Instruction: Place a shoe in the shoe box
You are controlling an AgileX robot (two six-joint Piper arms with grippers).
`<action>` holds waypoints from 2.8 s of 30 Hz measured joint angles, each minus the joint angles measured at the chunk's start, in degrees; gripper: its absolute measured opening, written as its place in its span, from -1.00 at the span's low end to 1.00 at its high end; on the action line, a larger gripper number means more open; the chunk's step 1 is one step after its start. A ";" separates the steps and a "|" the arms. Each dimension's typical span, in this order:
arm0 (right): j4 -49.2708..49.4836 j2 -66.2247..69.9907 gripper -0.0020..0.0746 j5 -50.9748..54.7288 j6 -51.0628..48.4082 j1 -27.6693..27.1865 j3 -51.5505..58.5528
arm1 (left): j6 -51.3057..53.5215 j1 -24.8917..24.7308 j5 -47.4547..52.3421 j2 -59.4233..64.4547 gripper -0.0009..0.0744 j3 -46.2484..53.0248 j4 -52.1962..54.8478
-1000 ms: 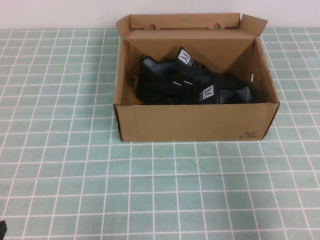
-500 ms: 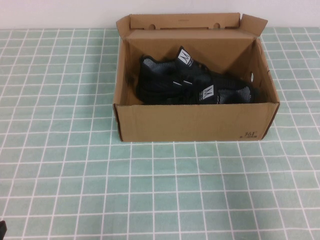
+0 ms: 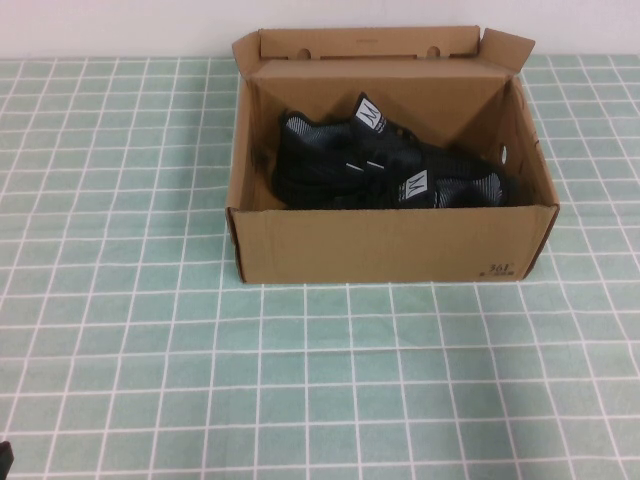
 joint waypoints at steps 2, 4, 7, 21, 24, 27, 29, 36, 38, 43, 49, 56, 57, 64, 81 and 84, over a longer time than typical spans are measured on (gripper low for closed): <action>-3.87 -2.31 -0.97 0.00 -2.58 -1.66 0.00 | 0.00 0.00 0.00 0.00 -0.99 0.00 0.00; -6.57 -4.93 -0.97 0.00 -3.77 -2.97 0.00 | 0.00 0.00 0.00 0.00 -0.99 0.00 0.00; -9.58 -9.24 -0.97 -0.38 -4.94 -3.89 0.00 | -0.12 0.00 0.00 0.00 -0.99 0.00 0.00; -14.76 -12.65 -0.97 -1.88 1.92 -4.01 3.90 | -0.21 0.00 0.00 0.00 -0.99 0.00 0.13; -16.09 -13.23 -0.97 -3.10 8.94 -4.01 8.43 | -0.21 0.00 0.00 0.00 -0.99 0.00 0.13; -20.21 -14.64 -0.97 -4.93 14.62 -4.01 13.56 | -0.21 0.00 0.00 0.00 -0.99 0.00 0.13; -24.06 -16.10 -0.97 -6.87 17.73 -4.01 17.23 | -0.21 0.00 0.00 0.00 -0.99 0.00 0.13; -25.20 -19.23 -0.97 -4.41 24.55 -4.01 20.52 | -0.21 0.00 0.00 0.00 -0.99 0.00 0.13; -24.32 -19.82 -0.97 -1.11 25.88 -4.01 20.52 | -0.21 0.00 0.00 0.00 -0.99 0.00 0.13; -23.36 -21.83 -0.97 7.60 26.84 -4.01 20.61 | -0.21 0.00 0.12 -0.04 -0.99 0.00 0.13; -23.26 -21.83 -0.97 8.84 27.51 -4.01 20.61 | -0.24 0.00 0.03 -0.13 -0.99 0.00 0.13; -23.15 -21.92 -0.97 9.02 29.52 -4.01 20.61 | -0.36 0.00 0.03 -0.13 -0.99 0.00 0.13; -23.15 -21.92 -0.97 9.13 29.53 -4.01 20.61 | -0.36 0.00 0.03 -0.13 -0.99 0.00 0.13; -23.15 -22.09 -0.97 9.12 29.62 -4.01 20.61 | -0.38 0.00 0.03 -0.13 -0.99 0.00 0.13; -23.15 -22.18 -0.97 9.12 29.85 -4.01 20.61 | -0.48 0.00 0.03 -0.13 -0.99 0.00 0.13; -23.15 -22.18 -0.97 9.12 29.85 -4.01 20.61 | -0.48 0.00 0.03 -0.13 -0.98 0.00 0.13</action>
